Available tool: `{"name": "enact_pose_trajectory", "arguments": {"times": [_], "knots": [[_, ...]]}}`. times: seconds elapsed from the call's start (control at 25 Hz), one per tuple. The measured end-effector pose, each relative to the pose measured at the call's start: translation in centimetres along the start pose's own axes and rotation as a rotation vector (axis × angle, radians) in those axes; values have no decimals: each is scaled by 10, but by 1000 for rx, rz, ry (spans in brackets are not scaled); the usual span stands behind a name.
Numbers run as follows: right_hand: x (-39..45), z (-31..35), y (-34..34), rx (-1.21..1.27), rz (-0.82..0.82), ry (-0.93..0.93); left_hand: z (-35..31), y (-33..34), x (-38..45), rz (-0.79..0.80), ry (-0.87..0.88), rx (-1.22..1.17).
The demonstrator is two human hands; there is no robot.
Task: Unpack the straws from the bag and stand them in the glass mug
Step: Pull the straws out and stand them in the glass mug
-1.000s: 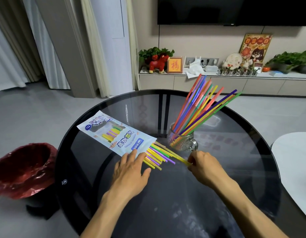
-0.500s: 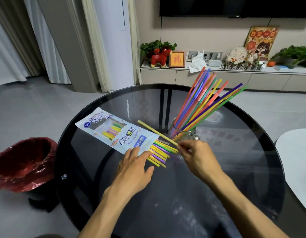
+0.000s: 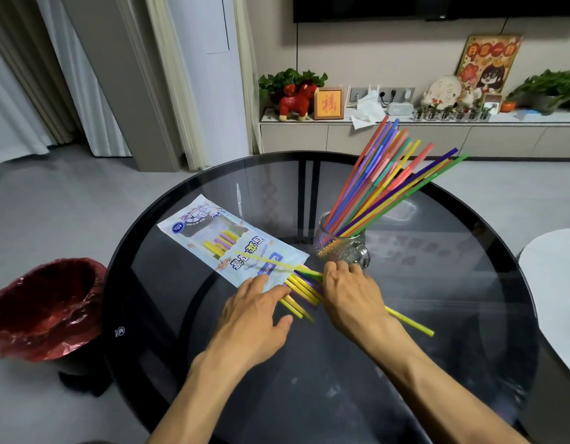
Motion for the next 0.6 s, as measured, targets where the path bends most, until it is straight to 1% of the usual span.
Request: {"name": "enact_pose_trajectory", "arguments": {"times": [0.2,0.32,0.4,0.52,0.6], "knots": [[2,-22,0,29,74,-35,0,2,-2,42,4,81],[-5,-40,-7,39,178,11,-3,6,-2,79,19,139],[-11,-63,-24,72,220,54,-1,12,0,136,-10,150],[-30,-114,-56,182,307,110,5,19,8,145,-69,154],[-46,-142,-71,337,317,144,4,19,14,136,-82,142]]}}
Point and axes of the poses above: each hand's wrist, its own x-axis towards the middle knuckle, its own y-axis out of the palm, z = x × y, the point moved 6 cm from there along x, towards the middle knuckle, and after that the axes turned 2 degrees about y, right-handed, at the moved point
